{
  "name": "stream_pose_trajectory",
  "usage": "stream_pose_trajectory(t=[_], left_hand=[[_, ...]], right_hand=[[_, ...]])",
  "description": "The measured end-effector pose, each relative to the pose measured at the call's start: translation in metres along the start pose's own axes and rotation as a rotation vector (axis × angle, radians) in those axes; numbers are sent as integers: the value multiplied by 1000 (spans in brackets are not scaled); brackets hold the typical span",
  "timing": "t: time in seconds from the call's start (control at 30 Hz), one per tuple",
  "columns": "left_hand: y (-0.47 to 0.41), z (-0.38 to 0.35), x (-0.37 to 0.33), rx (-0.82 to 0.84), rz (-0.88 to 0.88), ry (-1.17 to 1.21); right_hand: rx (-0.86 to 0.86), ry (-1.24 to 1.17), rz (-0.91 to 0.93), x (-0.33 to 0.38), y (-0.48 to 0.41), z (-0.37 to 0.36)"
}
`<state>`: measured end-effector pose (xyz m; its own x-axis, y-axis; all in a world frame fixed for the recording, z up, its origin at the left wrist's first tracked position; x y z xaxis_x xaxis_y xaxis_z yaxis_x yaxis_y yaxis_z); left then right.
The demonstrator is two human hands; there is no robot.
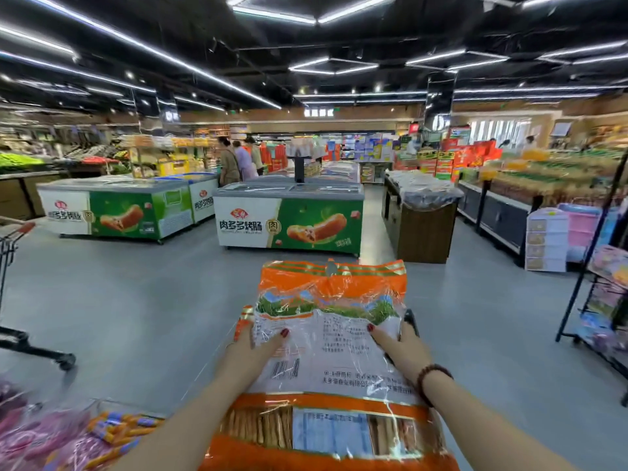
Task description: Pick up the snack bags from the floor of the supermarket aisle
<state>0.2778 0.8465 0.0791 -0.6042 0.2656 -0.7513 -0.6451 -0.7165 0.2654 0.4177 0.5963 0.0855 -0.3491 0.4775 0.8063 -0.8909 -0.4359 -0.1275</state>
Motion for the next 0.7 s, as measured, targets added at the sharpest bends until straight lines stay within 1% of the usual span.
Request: stream_pose_trajectory(t=[0.07, 0.17, 0.23, 0.3, 0.33, 0.4, 0.53, 0.7], left_hand=[[-1, 0, -5, -68, -44, -89], [4, 5, -22, -281, -221, -237], [12, 0, -38, -321, -370, -317], [15, -15, -44, -294, -469, -455], [14, -23, -41, -266, -484, -507], [11, -35, -33, -224, -470, -530], [10, -41, -29, -253, -450, -533], [17, -44, -29, -252, -442, -566]], right_hand=[[-4, 168, 54, 6, -4, 5], [-4, 393, 293, 30, -8, 9], [73, 511, 408, 46, -5, 2], [184, 587, 424, 50, 1, -12], [223, 623, 425, 49, 4, -19], [250, 658, 412, 43, 6, -28], [233, 661, 406, 42, 7, -30], [230, 645, 407, 39, 13, -28]])
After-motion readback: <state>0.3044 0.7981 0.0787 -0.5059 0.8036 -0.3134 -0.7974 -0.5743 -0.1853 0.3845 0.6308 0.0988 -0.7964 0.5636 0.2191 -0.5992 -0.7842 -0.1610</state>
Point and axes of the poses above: each hand's wrist, its own y-axis away from the middle knuckle, its own z-axis out of the back of the hand, x = y × z, the point moved 3 cm from there along -y, towards the middle knuckle, and after that the axes turned 15 degrees about z, right-handed, at the moved point
